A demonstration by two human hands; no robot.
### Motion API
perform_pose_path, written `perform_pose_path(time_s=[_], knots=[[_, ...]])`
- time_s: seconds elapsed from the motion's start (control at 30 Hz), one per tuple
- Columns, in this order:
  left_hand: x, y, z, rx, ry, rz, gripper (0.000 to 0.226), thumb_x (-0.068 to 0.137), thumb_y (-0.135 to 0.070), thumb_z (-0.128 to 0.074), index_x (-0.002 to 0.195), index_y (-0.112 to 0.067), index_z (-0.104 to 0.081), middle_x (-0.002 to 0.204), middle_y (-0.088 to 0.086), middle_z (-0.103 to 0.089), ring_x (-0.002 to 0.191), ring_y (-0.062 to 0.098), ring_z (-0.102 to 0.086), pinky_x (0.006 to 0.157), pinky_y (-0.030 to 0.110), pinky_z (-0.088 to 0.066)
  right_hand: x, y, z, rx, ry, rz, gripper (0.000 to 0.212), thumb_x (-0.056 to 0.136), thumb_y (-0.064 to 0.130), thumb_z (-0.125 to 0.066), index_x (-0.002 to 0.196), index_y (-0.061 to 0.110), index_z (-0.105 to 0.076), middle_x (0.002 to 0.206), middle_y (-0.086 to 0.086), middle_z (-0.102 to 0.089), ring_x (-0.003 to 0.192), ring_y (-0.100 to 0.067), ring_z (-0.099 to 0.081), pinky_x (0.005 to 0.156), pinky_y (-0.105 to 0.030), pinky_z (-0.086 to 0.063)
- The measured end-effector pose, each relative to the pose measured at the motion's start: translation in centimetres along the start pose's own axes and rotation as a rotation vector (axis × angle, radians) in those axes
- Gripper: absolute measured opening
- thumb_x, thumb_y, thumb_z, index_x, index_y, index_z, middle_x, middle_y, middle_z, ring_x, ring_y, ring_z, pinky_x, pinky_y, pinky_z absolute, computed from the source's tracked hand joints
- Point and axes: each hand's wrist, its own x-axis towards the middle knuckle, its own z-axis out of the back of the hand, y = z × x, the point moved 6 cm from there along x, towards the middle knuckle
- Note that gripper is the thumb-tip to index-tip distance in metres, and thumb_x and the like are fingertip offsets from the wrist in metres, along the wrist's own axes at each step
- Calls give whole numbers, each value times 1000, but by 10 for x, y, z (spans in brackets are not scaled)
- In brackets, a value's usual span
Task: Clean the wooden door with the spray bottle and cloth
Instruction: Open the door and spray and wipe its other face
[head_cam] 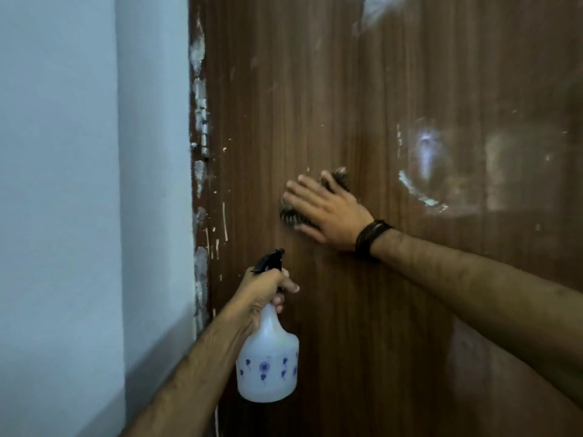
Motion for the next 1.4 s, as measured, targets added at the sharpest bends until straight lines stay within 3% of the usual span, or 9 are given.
perform_pose_path(time_s=[0.07, 0.13, 0.33, 0.53, 0.73, 0.87, 0.97, 1.23, 1.4], knots=[[-5, -11, -20, 11, 33, -28, 28, 78, 10, -70, 99, -7, -62, 55, -3, -54, 40, 8, -39, 41, 25, -38, 3, -47, 20, 24, -25, -192, 64, 102, 52, -29, 154, 15, -36, 161, -9, -33, 151, -28, -25, 120, -57, -16], [-9, -20, -39, 29, 66, -49, 26, 79, 10, -69, 96, -9, -61, 52, -5, -52, 40, 8, -39, 41, 24, -38, -3, -67, 31, 34, -42, -258, 63, 103, 51, -33, 154, 15, -36, 161, -8, -33, 151, -28, -24, 121, -57, -16], [-23, -24, -92, 27, 138, -45, 27, 78, 9, -69, 93, -11, -60, 62, -2, -53, 39, 8, -36, 42, 23, -36, -83, -31, 15, 50, -72, -183, 62, 100, 45, -40, 154, 14, -38, 161, -10, -33, 150, -29, -27, 121, -56, -18], [-34, -22, -155, 63, 270, -2, 20, 80, 8, -68, 92, -6, -61, 50, -2, -49, 36, 8, -37, 44, 26, -36, -199, -28, 13, 40, -32, -81, 57, 103, 40, -48, 154, 15, -39, 162, -8, -32, 151, -26, -26, 122, -51, -20], [-50, -41, -211, 62, 399, -90, 22, 79, 9, -69, 84, -10, -58, 65, 3, -49, 37, 10, -34, 39, 23, -35, -279, -123, 53, 65, -2, -587, 60, 104, 43, -39, 158, 18, -28, 166, -3, -20, 154, -20, -9, 123, -53, -13], [-77, -33, -239, 14, 486, -107, 22, 79, 9, -69, 88, -9, -61, 71, 6, -51, 39, 11, -36, 43, 24, -36, -314, -199, 88, 136, -131, -1101, 65, 102, 51, -29, 158, 18, -19, 167, -3, -11, 154, -19, -1, 124, -52, -1], [-88, -31, -251, 21, 523, -105, 24, 78, 10, -69, 89, -9, -59, 64, 4, -52, 39, 11, -38, 41, 24, -37, -323, -208, 99, 170, -204, -1332, 67, 103, 52, -24, 159, 15, -16, 168, -5, -10, 155, -20, -1, 124, -56, -6], [-105, -56, -271, 22, 582, -179, 22, 78, 11, -69, 91, -5, -62, 64, 4, -55, 38, 11, -38, 41, 24, -37, -341, -161, 100, 278, -11, -1233, 57, 109, 21, -36, 161, 19, -12, 169, 1, 0, 155, -18, 6, 126, -44, -4], [-121, -39, -299, 75, 678, -152, 20, 77, 10, -69, 87, -6, -62, 57, 2, -52, 41, 12, -39, 43, 24, -37, -369, -158, 109, 285, 150, -1218, 57, 107, 17, -41, 159, 17, -18, 169, -3, -4, 155, -23, 0, 126, -43, -11]])
